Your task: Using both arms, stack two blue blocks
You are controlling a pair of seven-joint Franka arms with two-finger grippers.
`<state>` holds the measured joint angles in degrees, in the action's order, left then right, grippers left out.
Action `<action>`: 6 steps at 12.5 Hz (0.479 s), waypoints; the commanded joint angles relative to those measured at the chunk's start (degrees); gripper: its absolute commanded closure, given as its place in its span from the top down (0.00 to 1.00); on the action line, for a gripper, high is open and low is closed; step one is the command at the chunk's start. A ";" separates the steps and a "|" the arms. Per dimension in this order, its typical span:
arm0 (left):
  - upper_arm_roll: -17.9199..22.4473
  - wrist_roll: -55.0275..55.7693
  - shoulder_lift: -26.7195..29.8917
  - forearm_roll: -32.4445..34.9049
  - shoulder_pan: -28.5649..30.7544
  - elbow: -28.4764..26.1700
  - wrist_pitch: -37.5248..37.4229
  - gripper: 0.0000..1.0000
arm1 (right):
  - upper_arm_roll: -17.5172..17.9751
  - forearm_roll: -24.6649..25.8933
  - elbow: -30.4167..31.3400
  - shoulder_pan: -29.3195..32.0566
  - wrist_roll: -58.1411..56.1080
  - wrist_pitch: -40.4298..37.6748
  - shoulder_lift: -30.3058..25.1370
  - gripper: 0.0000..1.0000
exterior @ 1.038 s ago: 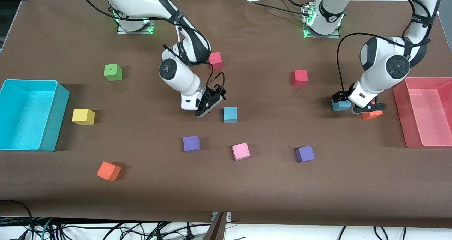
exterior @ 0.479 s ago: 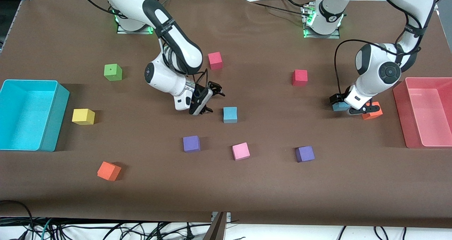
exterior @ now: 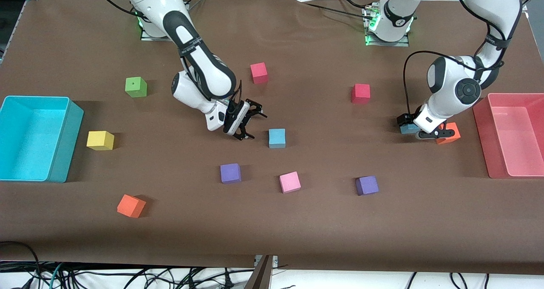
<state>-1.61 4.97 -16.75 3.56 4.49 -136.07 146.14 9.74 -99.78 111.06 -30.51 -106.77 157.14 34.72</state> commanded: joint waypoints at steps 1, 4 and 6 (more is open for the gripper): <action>-0.24 -0.57 0.04 1.45 0.44 0.28 -0.06 0.03 | 0.81 -8.83 -0.92 0.10 -11.41 0.80 1.92 1.00; -0.32 -0.13 3.45 1.01 -0.09 1.24 -0.93 0.00 | 0.81 -11.49 -2.16 -0.34 -14.26 0.63 2.72 1.00; -1.20 0.30 7.76 0.66 -3.41 5.44 -9.50 0.00 | 0.98 -10.97 -2.25 -1.04 -14.34 0.45 3.07 1.00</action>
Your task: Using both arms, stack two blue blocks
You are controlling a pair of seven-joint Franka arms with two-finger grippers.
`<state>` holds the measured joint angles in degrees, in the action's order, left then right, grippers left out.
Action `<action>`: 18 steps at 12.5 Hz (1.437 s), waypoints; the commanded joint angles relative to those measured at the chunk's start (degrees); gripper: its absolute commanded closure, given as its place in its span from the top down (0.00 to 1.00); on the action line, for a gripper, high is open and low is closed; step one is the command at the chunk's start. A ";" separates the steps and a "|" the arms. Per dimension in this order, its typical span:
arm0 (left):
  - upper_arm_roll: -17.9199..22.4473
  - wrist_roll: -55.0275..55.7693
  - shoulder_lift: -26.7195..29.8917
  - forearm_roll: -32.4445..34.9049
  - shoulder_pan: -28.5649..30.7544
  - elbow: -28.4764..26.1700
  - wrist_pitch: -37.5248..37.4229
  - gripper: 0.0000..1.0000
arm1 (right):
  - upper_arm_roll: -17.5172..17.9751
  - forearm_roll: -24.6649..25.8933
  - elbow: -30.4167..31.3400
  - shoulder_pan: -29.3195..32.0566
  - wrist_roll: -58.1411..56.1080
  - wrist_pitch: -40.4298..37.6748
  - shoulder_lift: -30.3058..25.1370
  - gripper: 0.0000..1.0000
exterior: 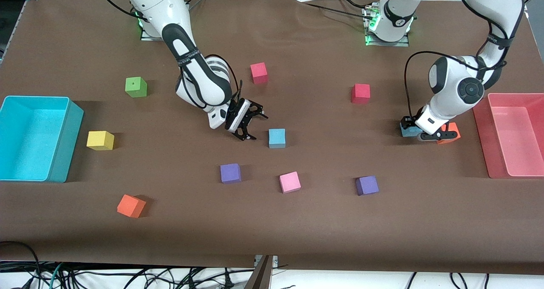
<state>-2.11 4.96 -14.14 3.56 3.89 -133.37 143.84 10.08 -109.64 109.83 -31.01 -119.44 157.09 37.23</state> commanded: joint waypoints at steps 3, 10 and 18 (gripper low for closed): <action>-5.62 9.70 5.71 -3.47 -9.58 16.78 -23.83 0.00 | 0.55 -1.01 -2.33 -0.54 -1.41 -0.29 1.18 1.00; -4.14 22.26 -13.15 -11.03 -30.06 44.90 -27.82 0.00 | 0.46 -1.19 -3.13 -0.54 -0.79 -0.29 1.80 1.00; 0.26 36.09 -30.15 -11.21 -41.15 61.99 -27.30 0.00 | 0.46 -1.01 -3.04 -0.54 -1.49 -0.29 2.41 1.00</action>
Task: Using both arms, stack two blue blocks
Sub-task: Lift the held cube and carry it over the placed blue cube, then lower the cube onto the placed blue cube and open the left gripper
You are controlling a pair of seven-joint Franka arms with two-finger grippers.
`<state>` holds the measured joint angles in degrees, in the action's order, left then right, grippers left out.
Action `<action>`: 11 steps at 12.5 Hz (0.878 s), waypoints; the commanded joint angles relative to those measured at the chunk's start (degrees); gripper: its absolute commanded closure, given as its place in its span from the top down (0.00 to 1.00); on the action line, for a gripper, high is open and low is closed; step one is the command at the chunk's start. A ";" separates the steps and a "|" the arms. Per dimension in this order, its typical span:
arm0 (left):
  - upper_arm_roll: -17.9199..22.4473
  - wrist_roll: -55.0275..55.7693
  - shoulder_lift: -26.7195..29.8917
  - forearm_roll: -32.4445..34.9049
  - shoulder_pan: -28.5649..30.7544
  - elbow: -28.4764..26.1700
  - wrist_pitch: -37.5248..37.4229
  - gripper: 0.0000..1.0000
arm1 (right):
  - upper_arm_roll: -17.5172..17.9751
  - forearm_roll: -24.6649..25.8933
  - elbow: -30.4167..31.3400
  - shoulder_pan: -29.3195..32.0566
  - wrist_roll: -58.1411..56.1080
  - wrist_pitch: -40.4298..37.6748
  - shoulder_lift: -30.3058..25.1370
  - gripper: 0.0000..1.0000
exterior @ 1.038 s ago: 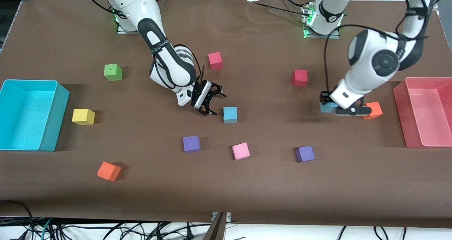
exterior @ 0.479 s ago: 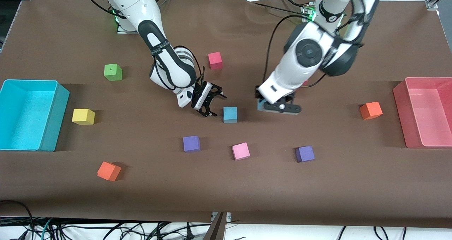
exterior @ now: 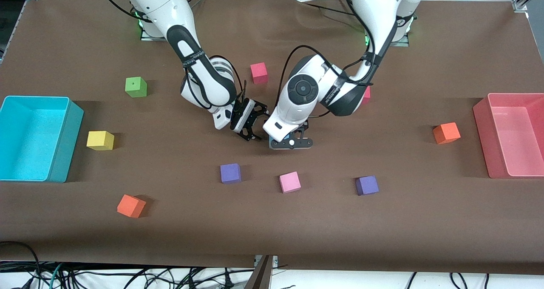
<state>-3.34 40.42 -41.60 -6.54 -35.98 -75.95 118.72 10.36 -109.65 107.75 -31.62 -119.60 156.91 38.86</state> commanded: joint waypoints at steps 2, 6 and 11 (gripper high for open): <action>2.72 0.71 -4.18 -1.11 -2.68 5.46 -1.92 0.00 | 0.19 -1.00 -0.97 0.07 -1.25 -0.11 0.95 1.00; 3.08 0.71 -4.89 -0.93 -3.66 4.94 -1.92 0.00 | 0.19 -1.00 -0.53 -0.02 -1.25 -0.11 0.95 1.00; 3.08 0.89 -5.68 -0.84 -4.28 4.50 -1.92 0.00 | 0.19 -1.00 -0.53 -0.02 -1.33 -0.11 1.04 1.00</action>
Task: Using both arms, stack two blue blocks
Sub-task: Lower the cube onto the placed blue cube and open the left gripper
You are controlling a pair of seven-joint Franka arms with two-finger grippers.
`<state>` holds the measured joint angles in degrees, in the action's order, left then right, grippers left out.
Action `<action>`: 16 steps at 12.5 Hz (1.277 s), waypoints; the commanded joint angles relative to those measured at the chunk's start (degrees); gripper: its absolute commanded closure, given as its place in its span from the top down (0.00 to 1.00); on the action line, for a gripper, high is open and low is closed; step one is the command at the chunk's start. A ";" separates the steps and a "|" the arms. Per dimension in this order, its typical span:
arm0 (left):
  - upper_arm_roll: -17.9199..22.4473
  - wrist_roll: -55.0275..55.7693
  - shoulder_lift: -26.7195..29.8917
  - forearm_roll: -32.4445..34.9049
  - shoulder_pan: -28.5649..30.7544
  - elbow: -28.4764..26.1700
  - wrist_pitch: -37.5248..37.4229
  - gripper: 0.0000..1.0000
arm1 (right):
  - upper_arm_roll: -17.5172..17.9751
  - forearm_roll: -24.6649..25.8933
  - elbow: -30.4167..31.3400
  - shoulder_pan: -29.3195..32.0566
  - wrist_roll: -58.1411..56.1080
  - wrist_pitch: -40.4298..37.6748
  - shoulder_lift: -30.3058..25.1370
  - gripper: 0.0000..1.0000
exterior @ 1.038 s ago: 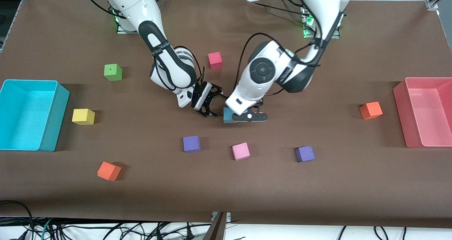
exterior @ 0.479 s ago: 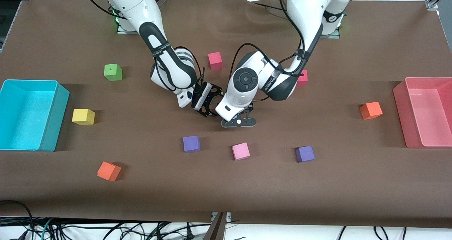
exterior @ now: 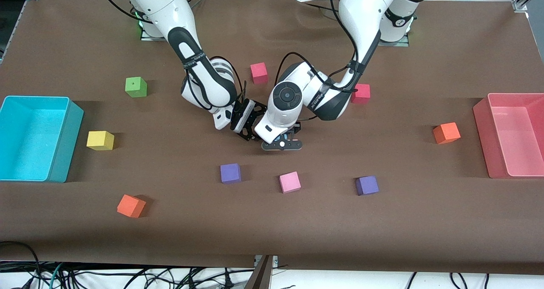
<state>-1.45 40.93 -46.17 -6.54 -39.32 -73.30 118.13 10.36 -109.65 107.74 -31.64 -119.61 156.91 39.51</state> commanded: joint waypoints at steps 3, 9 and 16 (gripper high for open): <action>1.19 0.29 -1.64 -0.75 -0.94 1.94 -1.32 0.00 | 0.19 -1.00 -0.42 0.00 -1.33 -0.11 0.48 1.00; 1.27 0.28 -1.99 -0.32 -1.02 1.76 0.43 1.00 | 0.19 -1.09 1.06 0.17 -0.45 -0.11 -0.31 1.00; -1.79 -0.59 11.68 -0.14 7.73 -8.49 -1.15 1.00 | 0.19 -1.35 11.08 0.17 13.61 -0.28 -10.32 1.00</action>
<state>-0.96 41.06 -43.59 -6.54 -36.92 -73.24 117.95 10.36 -110.36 113.63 -31.62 -107.82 156.94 34.21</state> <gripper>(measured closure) 0.000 0.000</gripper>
